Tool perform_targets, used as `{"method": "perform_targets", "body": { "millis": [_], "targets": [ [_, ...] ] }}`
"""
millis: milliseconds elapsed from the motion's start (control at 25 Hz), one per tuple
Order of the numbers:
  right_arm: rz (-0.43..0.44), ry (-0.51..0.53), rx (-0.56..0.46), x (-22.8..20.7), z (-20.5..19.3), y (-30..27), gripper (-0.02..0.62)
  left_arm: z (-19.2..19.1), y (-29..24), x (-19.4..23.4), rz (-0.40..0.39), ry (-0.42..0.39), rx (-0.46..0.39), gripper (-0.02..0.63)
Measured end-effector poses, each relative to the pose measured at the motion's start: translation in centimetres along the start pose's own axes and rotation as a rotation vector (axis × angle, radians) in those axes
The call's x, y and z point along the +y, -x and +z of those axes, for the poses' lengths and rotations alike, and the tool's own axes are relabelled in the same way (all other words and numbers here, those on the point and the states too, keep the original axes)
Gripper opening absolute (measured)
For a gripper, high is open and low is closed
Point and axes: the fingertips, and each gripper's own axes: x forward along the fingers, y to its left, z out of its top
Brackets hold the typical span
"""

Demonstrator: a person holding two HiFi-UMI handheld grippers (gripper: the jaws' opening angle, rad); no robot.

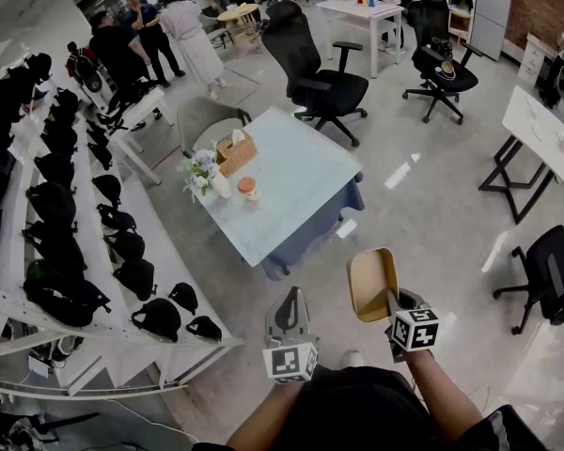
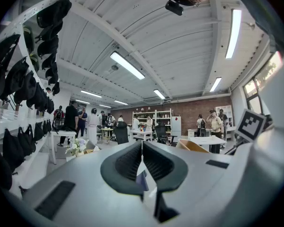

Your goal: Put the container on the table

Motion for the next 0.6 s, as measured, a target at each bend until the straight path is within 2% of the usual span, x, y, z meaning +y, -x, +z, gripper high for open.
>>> {"method": "perform_targets", "body": {
  "millis": [120, 280, 600],
  "targets": [
    [0.015, -0.030, -0.008, 0.3, -0.3, -0.1, 0.000, -1.0, -0.1, 0.6, -0.019, 0.031, 0.037, 0.014],
    [0.044, -0.059, 0.012, 0.1, -1.0, -0.5, 0.000, -1.4, -0.1, 0.1, -0.022, 0.014, 0.050, 0.015],
    [0.043, -0.052, 0.026, -1.9, -2.1, 0.0, 0.000, -1.8, 0.2, -1.8, 0.007, -0.003, 0.059, 0.014]
  ]
}}
